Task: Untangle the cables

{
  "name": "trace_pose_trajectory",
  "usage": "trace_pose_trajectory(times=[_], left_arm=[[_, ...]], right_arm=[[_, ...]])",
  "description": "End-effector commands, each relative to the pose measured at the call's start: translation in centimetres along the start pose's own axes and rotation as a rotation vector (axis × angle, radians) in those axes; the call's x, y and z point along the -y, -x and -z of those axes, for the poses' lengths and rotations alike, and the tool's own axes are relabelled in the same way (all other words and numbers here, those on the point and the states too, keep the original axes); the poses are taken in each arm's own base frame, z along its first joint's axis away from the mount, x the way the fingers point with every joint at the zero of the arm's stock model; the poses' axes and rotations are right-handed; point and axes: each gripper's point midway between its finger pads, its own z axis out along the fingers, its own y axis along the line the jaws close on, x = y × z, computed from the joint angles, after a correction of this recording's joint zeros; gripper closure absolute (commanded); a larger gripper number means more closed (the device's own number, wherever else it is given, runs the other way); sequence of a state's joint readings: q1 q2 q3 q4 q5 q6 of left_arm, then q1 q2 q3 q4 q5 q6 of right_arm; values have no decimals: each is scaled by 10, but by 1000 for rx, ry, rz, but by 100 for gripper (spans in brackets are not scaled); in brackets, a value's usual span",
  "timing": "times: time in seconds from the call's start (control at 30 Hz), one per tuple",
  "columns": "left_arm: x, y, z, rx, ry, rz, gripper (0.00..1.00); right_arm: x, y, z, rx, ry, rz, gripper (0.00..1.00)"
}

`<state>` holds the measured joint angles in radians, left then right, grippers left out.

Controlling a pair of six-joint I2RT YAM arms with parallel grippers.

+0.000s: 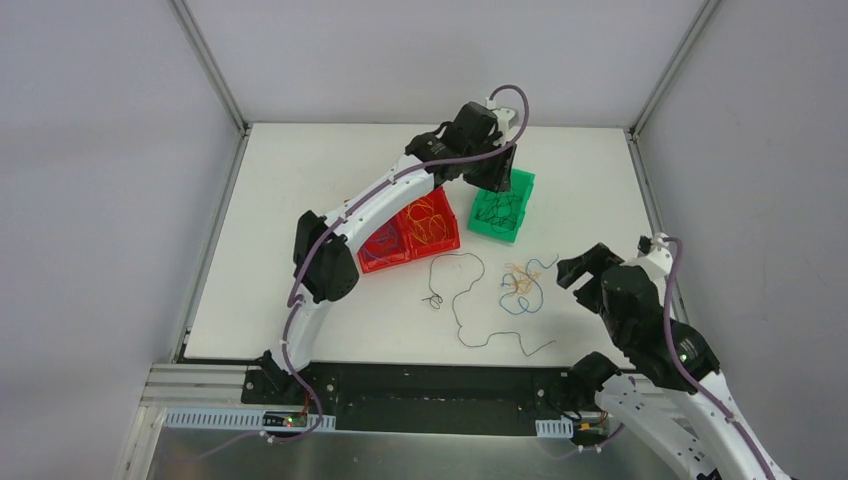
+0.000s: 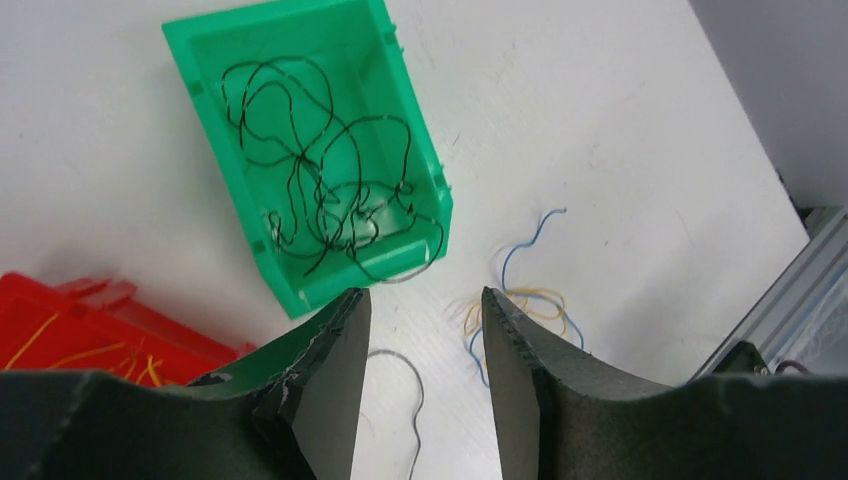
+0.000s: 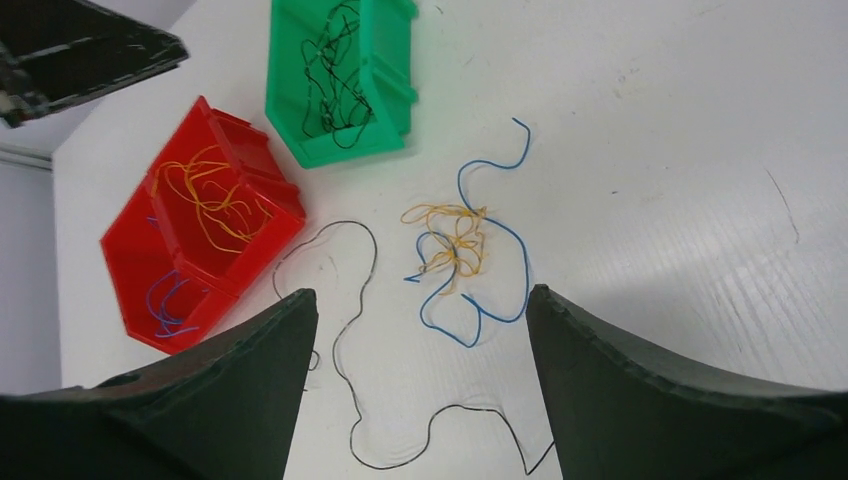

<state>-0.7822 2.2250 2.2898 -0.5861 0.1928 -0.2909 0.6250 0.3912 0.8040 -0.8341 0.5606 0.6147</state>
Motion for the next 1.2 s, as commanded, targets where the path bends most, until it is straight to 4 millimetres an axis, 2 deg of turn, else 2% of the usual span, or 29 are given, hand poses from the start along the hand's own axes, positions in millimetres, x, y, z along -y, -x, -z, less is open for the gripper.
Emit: trace_pose_trajectory(times=[0.0, 0.1, 0.17, 0.23, 0.3, 0.37, 0.6, 0.67, 0.8, 0.9, 0.93, 1.03, 1.1, 1.17], left_arm=[[13, 0, 50, 12, 20, -47, 53], [21, -20, 72, -23, -1, -59, 50], [28, -37, 87, -54, -28, -63, 48], [30, -51, 103, -62, -24, -63, 45], [25, -68, 119, -59, -2, -59, 43], [20, -75, 139, -32, 9, -61, 40], [-14, -89, 213, 103, 155, -94, 31], [-20, -95, 225, 128, 175, -80, 31], [-32, -112, 236, 174, 208, -43, 30], [-41, -120, 246, 220, 231, -28, 30], [-44, -122, 249, 234, 239, -24, 30], [-51, -129, 259, 270, 260, -15, 29], [-52, -133, 265, 286, 258, -14, 29], [-55, -138, 267, 297, 258, -5, 29]], right_arm=[[12, -28, -18, -125, -151, 47, 20], [15, -56, -31, -250, -228, 98, 24], [19, -68, -38, -298, -272, 113, 32], [17, -76, -45, -327, -267, 107, 35], [14, -84, -51, -357, -249, 80, 35], [15, -89, -57, -378, -249, 61, 34], [23, -96, -78, -409, -289, 40, 34], [23, -99, -83, -419, -291, 30, 36], [26, -107, -95, -426, -303, 26, 38], [29, -112, -102, -433, -319, 40, 43], [30, -114, -104, -440, -325, 45, 46], [26, -121, -109, -467, -314, 41, 69], [17, -125, -111, -488, -272, 24, 86], [2, -124, -109, -503, -213, 7, 98]])
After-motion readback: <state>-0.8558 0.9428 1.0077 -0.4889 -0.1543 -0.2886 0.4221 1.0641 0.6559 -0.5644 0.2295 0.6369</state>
